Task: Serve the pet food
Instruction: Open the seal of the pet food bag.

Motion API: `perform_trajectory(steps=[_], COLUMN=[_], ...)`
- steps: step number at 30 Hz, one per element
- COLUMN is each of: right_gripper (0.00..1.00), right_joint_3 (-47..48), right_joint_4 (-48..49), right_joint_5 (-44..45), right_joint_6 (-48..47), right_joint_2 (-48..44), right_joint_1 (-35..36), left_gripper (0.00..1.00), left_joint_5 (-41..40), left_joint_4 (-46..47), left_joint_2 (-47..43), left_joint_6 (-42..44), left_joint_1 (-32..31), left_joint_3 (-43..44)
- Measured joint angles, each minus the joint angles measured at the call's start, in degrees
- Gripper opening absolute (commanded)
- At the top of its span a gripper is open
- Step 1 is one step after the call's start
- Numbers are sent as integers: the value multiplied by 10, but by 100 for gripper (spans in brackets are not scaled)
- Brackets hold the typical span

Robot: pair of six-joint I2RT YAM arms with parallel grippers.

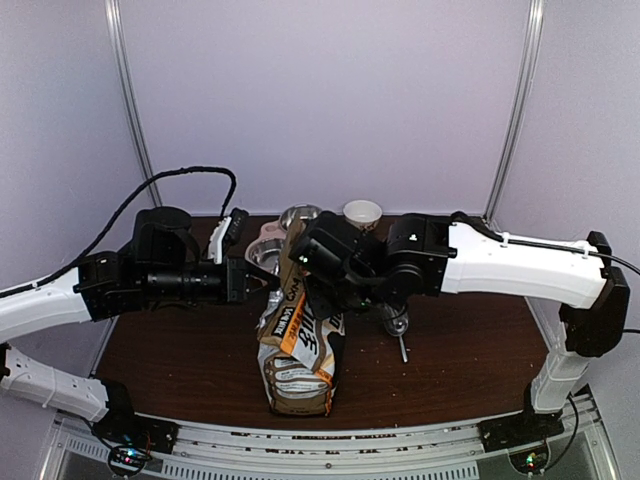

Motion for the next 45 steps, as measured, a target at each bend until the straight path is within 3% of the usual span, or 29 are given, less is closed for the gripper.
perform_trajectory(steps=[7, 14, 19, 23, 30, 45], right_gripper=[0, 0, 23, 30, 27, 23], right_joint_3=[-26, -65, -98, -102, -149, -175], right_joint_4=[8, 32, 95, 155, 246, 310], right_joint_5=[-6, -31, -95, -159, -245, -288], right_joint_6=[2, 1, -6, -7, 5, 39], right_joint_2=[-12, -88, -151, -161, -162, -144], right_joint_1=[-5, -20, -26, -25, -25, -25], left_gripper=[0, 0, 0, 0, 0, 0], left_joint_5=[5, 20, 38, 51, 60, 64], left_joint_4=[3, 11, 26, 41, 52, 60], left_joint_2=[-14, -14, -12, -4, 9, 9], left_joint_6=[1, 13, 23, 29, 38, 38], left_joint_1=[0, 0, 0, -1, -7, -7], left_joint_3=[-3, -3, -3, 0, 15, 15])
